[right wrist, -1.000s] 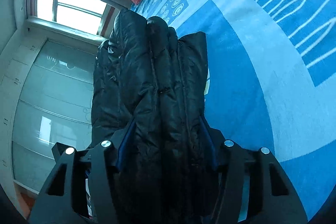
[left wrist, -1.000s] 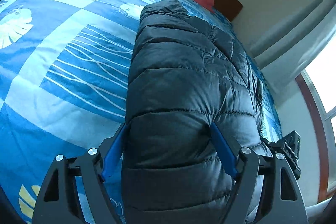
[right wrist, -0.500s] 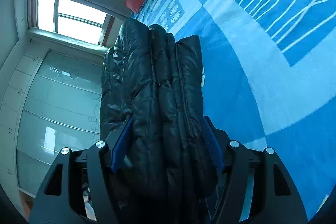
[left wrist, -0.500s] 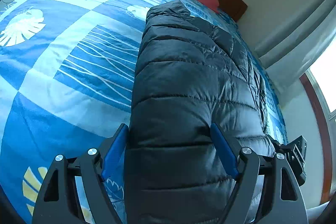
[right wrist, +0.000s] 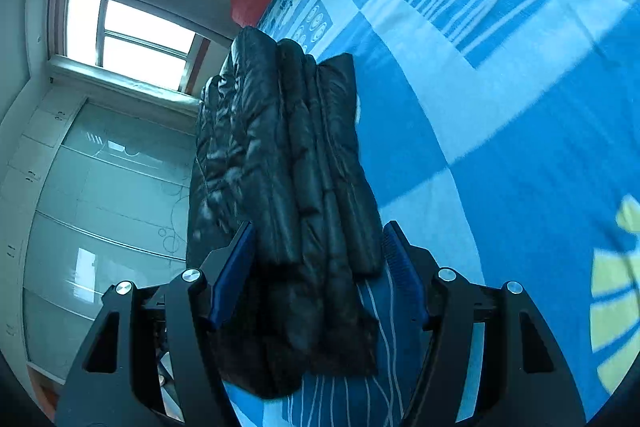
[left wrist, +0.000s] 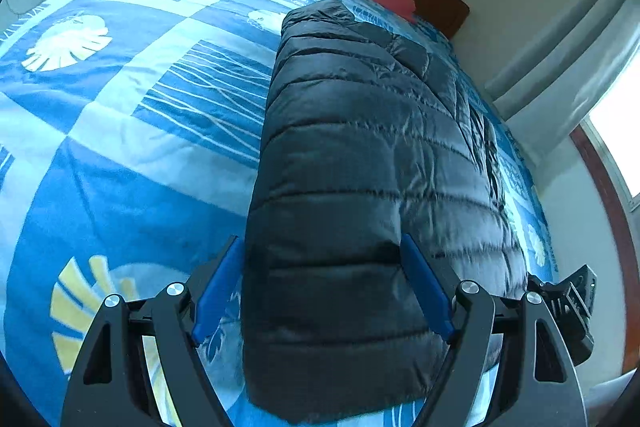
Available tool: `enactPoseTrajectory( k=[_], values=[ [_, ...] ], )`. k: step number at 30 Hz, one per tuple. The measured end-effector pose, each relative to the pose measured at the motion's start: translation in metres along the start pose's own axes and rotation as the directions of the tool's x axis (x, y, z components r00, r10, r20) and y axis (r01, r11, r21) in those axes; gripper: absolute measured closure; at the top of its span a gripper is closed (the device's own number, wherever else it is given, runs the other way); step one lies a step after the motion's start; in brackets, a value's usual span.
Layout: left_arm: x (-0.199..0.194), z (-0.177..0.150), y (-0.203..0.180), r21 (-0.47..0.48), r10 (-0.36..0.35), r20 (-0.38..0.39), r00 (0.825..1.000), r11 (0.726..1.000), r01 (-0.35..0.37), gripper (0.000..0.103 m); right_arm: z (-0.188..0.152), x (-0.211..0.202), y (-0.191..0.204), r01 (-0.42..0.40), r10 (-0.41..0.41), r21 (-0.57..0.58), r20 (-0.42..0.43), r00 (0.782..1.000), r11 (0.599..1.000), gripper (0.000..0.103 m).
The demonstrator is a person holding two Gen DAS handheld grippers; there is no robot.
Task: Fold large clothes
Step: 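Lower the folded jacket onto the bed and open both grippers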
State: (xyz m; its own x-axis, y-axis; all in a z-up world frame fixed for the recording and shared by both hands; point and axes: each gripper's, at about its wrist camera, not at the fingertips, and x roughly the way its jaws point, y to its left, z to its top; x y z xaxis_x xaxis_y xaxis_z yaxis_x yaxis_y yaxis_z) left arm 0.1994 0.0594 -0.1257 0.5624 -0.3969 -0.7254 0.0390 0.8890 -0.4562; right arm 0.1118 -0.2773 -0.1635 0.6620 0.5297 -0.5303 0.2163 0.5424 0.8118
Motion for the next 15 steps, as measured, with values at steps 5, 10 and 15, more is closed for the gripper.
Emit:
enactPoseTrajectory(
  k=[5,10,15],
  values=[
    [-0.019,-0.014,-0.006,0.03,0.028,0.029,0.999,0.999,-0.029,0.025,-0.015,-0.015,0.009,0.074,-0.073,-0.043,0.032,0.997,0.996,0.038],
    [-0.037,-0.03,-0.017,0.079,0.076,0.068,0.995,0.994,-0.081,0.025,-0.028,-0.028,0.022,0.166,-0.16,-0.102,0.07,0.985,0.981,0.038],
    [-0.052,-0.045,-0.028,0.127,0.137,0.112,0.984,0.98,-0.151,0.025,-0.047,-0.04,0.036,0.28,-0.263,-0.156,0.119,0.957,0.947,0.038]
  ],
)
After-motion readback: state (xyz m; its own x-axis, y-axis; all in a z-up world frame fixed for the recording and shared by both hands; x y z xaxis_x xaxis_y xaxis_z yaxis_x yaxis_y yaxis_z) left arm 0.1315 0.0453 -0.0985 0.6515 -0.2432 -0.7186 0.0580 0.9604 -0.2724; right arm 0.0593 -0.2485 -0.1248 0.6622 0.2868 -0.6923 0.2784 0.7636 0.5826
